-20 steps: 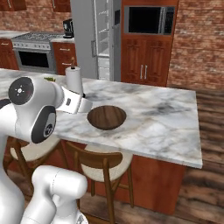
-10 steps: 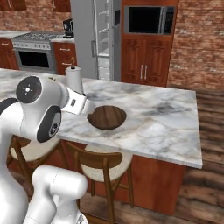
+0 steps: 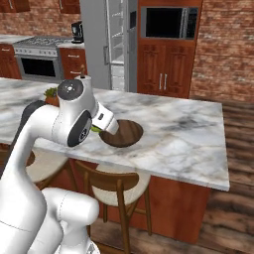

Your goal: Retrieve the pear and banana from the fridge and place them into the bowl on the dining table.

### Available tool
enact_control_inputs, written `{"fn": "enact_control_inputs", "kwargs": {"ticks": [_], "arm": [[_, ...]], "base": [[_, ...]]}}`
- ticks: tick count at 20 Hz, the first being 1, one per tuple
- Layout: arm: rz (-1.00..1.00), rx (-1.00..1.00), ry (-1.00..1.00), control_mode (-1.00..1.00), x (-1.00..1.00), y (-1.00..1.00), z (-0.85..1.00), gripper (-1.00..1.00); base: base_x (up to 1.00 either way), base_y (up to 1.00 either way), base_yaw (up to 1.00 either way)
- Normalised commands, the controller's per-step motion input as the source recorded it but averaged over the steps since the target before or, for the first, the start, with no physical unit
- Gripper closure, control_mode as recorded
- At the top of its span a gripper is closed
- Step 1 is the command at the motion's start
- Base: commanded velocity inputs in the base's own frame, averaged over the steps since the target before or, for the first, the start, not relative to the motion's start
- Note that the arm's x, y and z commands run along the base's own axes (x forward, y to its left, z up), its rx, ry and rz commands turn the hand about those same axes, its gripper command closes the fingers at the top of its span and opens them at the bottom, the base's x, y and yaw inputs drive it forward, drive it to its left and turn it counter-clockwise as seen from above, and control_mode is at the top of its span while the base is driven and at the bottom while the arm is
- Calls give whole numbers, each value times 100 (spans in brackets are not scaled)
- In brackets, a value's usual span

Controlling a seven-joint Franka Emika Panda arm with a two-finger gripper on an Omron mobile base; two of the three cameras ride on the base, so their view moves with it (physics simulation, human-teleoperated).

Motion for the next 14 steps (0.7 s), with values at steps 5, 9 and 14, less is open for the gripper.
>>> {"fn": "enact_control_inputs", "kwargs": {"ticks": [5,9,14], "arm": [[0,4,33,-100,68,27,-56,100],[0,0,5,-100,61,32,-45,100],[-2,0,0,-100,59,15,-25,100]], "base": [[0,0,0],[0,0,0],[0,0,0]]}}
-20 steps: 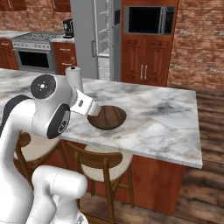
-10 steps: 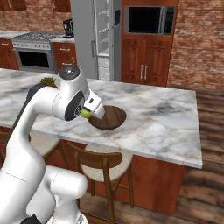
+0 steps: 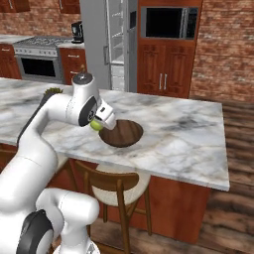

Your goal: Retrieve the pear and banana from the fridge and place them into the bowl on the dining table.

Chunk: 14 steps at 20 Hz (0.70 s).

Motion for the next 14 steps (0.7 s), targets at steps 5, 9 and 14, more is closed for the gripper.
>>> {"fn": "enact_control_inputs", "kwargs": {"ticks": [5,9,14], "arm": [[-1,0,0,-100,48,0,-18,100],[-1,0,0,-100,46,0,-17,100],[-1,0,0,-100,45,0,-22,100]], "base": [[0,0,0],[0,0,0],[0,0,0]]}}
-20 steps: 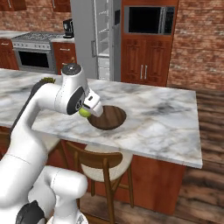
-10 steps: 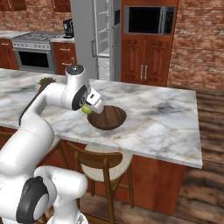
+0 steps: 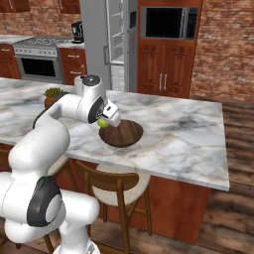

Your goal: Retrieve the pear and banana from the fridge and place them into the bowl on the dining table.

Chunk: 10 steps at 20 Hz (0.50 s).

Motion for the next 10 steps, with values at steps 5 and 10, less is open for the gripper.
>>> {"fn": "enact_control_inputs", "kwargs": {"ticks": [5,10], "arm": [[0,0,0,-100,37,0,-32,100],[0,0,0,-100,29,0,-36,100]], "base": [[0,0,0],[0,0,0]]}}
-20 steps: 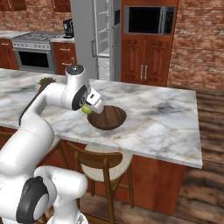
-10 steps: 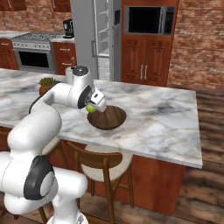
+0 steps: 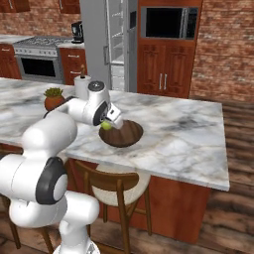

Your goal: Retrieve the pear and banana from the fridge and place them into the bowl on the dining table.

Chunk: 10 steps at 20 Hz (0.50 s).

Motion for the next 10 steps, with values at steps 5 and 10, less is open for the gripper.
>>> {"fn": "enact_control_inputs", "kwargs": {"ticks": [5,10], "arm": [[0,0,0,-100,26,0,-34,100],[0,0,0,-100,24,0,-29,100]], "base": [[0,0,0],[0,0,0]]}}
